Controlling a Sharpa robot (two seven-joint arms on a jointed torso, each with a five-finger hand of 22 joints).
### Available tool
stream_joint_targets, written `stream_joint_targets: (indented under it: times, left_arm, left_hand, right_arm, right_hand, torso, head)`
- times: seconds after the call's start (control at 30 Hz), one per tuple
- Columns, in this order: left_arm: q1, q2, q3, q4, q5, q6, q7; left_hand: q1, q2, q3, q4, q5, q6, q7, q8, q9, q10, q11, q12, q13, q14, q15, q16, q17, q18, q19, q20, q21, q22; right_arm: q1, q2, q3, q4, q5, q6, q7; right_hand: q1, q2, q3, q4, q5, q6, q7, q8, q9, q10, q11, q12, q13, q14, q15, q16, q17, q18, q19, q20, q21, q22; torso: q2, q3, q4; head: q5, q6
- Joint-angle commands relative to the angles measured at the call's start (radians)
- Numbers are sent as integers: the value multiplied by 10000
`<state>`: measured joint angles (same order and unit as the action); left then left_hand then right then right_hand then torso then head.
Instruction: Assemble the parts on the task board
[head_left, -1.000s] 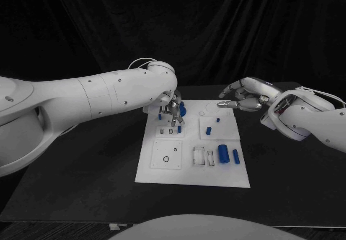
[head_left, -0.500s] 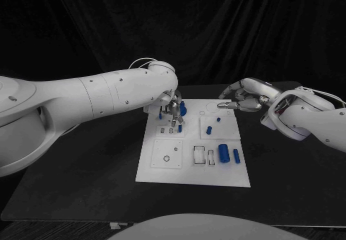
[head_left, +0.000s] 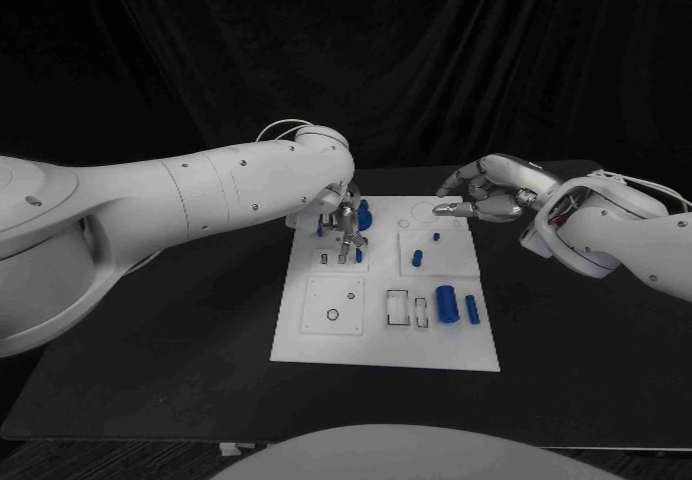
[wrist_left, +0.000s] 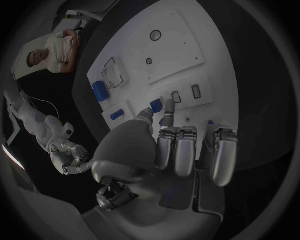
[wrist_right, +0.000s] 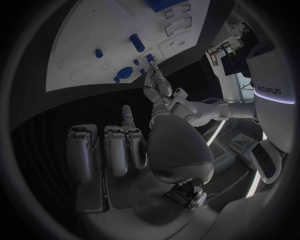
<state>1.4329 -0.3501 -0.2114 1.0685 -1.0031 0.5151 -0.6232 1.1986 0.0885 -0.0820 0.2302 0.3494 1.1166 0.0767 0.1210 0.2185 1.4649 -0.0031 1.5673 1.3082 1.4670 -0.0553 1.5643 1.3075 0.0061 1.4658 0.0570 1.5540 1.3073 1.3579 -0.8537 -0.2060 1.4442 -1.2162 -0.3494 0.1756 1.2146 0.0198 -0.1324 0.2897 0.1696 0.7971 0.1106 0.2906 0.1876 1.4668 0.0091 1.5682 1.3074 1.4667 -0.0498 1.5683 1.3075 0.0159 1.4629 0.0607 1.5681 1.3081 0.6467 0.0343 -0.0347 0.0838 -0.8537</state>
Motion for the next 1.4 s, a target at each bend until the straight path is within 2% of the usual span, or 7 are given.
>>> stream_joint_targets:
  times: [0.03,0.37,0.5,1.1,1.4]
  left_arm:
    - [-27,37,10,-50,82,-99,39]
    - [-52,112,11,-132,82,-389,281]
    - [-56,124,11,-159,82,-437,356]
    - [-97,207,11,-259,82,-278,413]
    - [-199,247,11,-329,82,-217,397]
  left_hand:
    - [-9,-68,75,1,-38,-27,-20,-37,17,1059,8,35,2626,1038,0,65,2633,53,752,-2,-69,2185]
    - [-41,-67,136,16,2,-25,-17,-53,40,1059,9,35,2626,1038,-1,65,2633,53,753,-4,-71,2185]
    - [-100,-94,146,45,-12,-15,-16,-57,59,1059,10,35,2626,1038,-1,65,2633,59,739,-4,-84,2164]
    - [-107,-151,242,15,-43,71,-53,-32,132,1059,-15,35,2626,1038,-17,65,2633,64,726,-13,-100,2143]
    - [-78,-164,293,-17,-48,93,-66,-28,156,1059,-28,35,2626,1038,-28,65,2633,64,727,-21,-101,2143]
  right_arm:
    - [-25,1,7,-2,-4,116,-82]
    - [-32,8,7,-21,-4,181,-128]
    - [-35,10,7,-27,-4,206,-150]
    - [-95,43,7,-99,-4,300,-184]
    - [-100,29,7,-97,-4,297,-181]
  right_hand:
    - [20,72,-56,-21,1,90,4,56,11,1040,94,26,2634,1041,64,25,2633,-159,1079,63,27,2627]
    - [-1,82,-82,-16,-50,123,4,80,16,1040,96,26,2634,1041,65,25,2633,-159,1079,64,27,2627]
    - [-1,82,-82,-16,-50,123,4,80,16,1040,96,26,2634,1041,65,25,2633,-159,1079,64,27,2627]
    - [-26,113,-104,-10,-102,166,3,108,23,1040,99,26,2634,1041,68,25,2633,-159,1079,65,27,2627]
    - [-30,117,-107,-9,-109,170,3,111,23,1040,99,26,2634,1041,68,25,2633,-159,1079,65,27,2627]
  torso:
    - [1,-1,-6]
    - [0,6,4]
    - [-1,-5,5]
    - [-8,4,6]
    - [2,2,3]
  head:
    - [13,-5]
    - [-3,-46]
    - [5,-70]
    - [-2,-147]
    - [-19,-165]
